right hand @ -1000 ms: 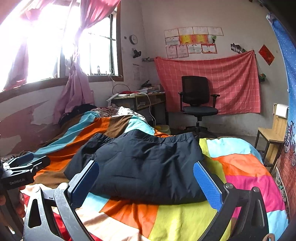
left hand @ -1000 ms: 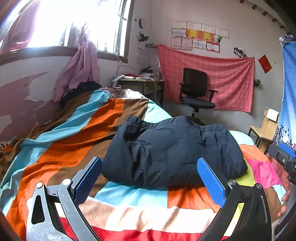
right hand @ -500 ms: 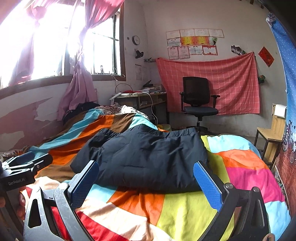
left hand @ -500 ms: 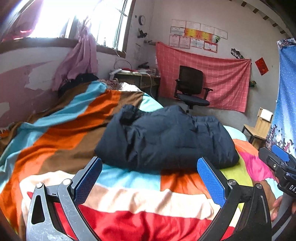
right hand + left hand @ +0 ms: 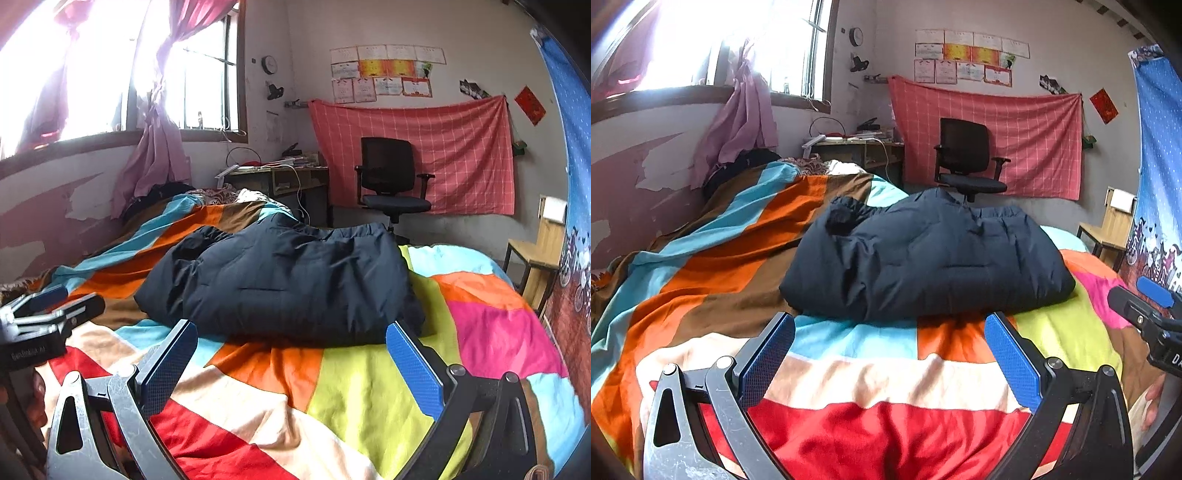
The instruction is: Fold large clothes
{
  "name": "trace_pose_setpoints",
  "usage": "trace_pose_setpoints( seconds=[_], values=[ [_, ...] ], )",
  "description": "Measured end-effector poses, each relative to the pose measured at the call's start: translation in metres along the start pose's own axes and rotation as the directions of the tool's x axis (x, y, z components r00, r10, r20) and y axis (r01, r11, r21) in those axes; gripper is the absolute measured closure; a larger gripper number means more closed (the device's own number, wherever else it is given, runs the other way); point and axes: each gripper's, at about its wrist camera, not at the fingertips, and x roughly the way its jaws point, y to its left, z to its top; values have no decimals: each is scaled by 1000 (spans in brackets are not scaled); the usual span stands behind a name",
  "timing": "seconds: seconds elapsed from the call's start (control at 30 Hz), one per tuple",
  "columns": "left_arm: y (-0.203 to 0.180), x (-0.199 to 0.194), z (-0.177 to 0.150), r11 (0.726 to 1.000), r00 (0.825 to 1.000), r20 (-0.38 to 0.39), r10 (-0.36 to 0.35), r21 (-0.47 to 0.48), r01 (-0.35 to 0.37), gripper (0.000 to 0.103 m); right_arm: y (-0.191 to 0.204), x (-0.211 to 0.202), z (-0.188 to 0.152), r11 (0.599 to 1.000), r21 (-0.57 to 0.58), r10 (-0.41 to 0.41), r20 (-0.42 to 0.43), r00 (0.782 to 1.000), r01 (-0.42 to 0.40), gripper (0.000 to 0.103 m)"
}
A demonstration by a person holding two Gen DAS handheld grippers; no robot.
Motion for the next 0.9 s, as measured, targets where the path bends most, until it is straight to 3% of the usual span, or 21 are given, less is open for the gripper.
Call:
trace_pose_setpoints(
  seconds=[0.23, 0.9],
  values=[
    [0, 1, -3, 1000, 1000, -3, 7, 15, -7, 2, 2, 7, -7, 1000, -3, -16, -46, 999, 16, 0],
    [-2, -2, -2, 999, 1000, 11, -2, 42, 2, 2, -5, 1, -7, 999, 18, -27, -24, 999, 28, 0]
  ],
)
